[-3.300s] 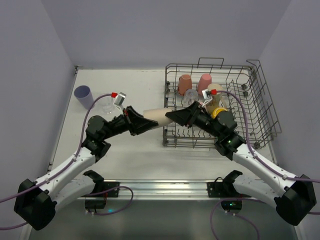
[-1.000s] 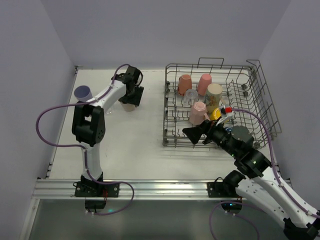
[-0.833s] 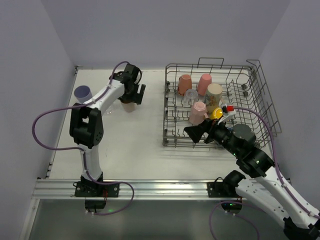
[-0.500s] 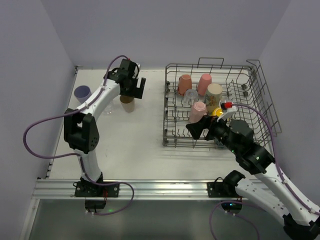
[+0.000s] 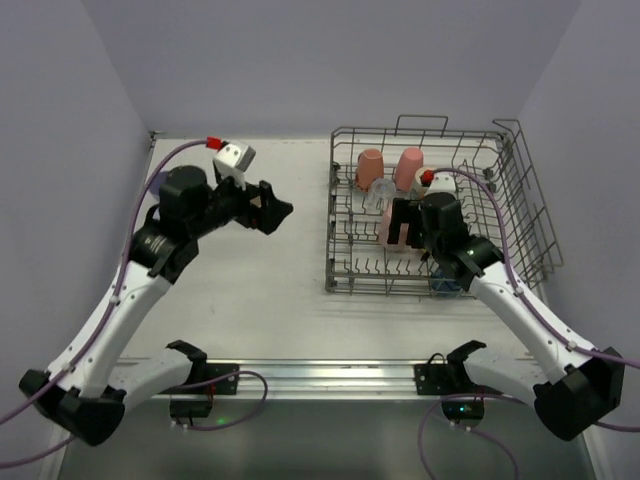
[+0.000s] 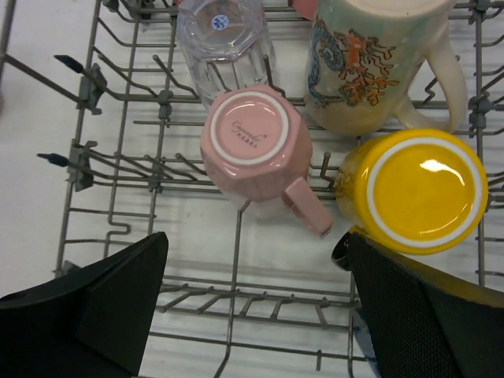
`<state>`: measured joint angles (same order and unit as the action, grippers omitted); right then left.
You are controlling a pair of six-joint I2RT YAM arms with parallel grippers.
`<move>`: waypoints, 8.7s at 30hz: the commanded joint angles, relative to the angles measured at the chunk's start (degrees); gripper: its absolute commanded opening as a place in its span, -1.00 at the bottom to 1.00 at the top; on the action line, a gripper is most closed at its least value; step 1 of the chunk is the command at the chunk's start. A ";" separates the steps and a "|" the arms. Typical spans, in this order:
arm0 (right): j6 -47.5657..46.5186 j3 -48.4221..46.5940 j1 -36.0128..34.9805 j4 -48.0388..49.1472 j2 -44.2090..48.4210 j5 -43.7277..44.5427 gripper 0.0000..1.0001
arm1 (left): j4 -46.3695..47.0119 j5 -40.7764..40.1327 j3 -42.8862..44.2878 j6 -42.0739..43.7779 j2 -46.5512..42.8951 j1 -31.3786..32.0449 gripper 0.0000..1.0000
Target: Unload the cups from the dish rack
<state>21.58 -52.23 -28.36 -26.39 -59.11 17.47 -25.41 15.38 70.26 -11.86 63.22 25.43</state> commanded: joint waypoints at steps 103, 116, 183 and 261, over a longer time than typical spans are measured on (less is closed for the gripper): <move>23.08 13.47 -9.52 36.78 10.75 -27.78 0.98 | -1.29 -13.96 6.16 -6.01 0.55 6.03 -1.00; 13.31 12.50 -9.52 19.63 22.63 -19.06 0.98 | -15.54 -21.35 25.01 -0.71 24.48 6.03 -1.00; 7.25 12.15 -9.52 16.02 27.03 -18.97 0.98 | -28.47 -29.61 46.64 0.70 60.88 7.88 -0.08; 18.14 -0.16 11.92 -27.92 -3.73 12.05 0.81 | 7.83 -4.39 -23.06 -0.80 -23.05 12.28 1.00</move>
<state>36.47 -52.49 -16.71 -51.96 -62.24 29.58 -20.25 11.62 47.00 -13.87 40.49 37.32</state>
